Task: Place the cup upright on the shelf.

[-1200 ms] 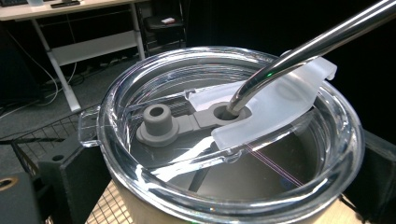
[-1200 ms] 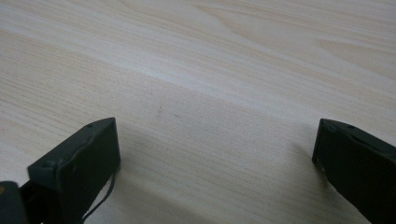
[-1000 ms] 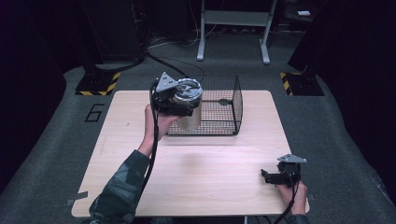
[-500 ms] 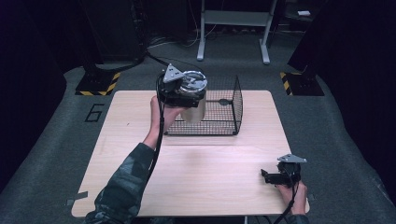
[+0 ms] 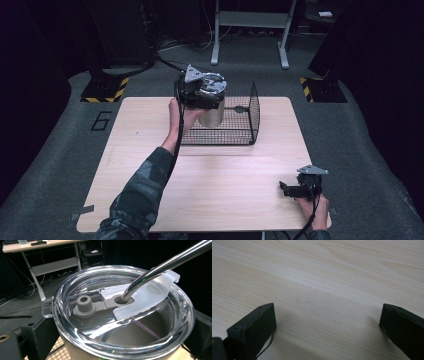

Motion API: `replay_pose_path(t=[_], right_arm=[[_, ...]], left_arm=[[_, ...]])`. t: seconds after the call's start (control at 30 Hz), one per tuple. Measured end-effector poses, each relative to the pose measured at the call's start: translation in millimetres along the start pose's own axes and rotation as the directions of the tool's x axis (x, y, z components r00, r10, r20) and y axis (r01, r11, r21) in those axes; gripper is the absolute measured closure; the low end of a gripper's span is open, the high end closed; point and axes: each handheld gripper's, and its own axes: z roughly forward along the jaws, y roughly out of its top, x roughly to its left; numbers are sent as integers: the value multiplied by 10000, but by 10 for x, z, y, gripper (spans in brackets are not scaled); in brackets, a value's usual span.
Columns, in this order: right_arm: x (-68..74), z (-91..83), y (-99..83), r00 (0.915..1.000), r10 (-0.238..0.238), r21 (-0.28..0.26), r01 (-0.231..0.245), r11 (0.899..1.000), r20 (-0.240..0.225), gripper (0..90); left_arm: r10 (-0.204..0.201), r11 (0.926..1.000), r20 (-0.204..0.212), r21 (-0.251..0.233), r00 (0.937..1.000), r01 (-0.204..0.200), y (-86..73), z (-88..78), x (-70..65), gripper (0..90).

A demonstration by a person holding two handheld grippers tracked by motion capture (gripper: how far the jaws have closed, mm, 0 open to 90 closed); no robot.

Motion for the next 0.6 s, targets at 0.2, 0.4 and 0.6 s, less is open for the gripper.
replay_pose_path(t=[0.2, 0.4, 0.6], right_arm=[[-2, -4, 2, 10000, 1, 66, 0, 10000, -54, 3], [-8, -5, 2, 9999, -87, 84, 88, 9999, -68, 4], [-8, -5, 2, 9999, -82, 83, 83, 9999, -66, 4]], left_arm=[[-52, 9999, -130, 89, 9999, 53, -11, 131, 26, 40], [-101, 9998, -370, 170, 9993, 108, -23, 258, 78, 39], [-103, 9995, -528, 288, 9986, 118, -33, 350, 118, 39]])
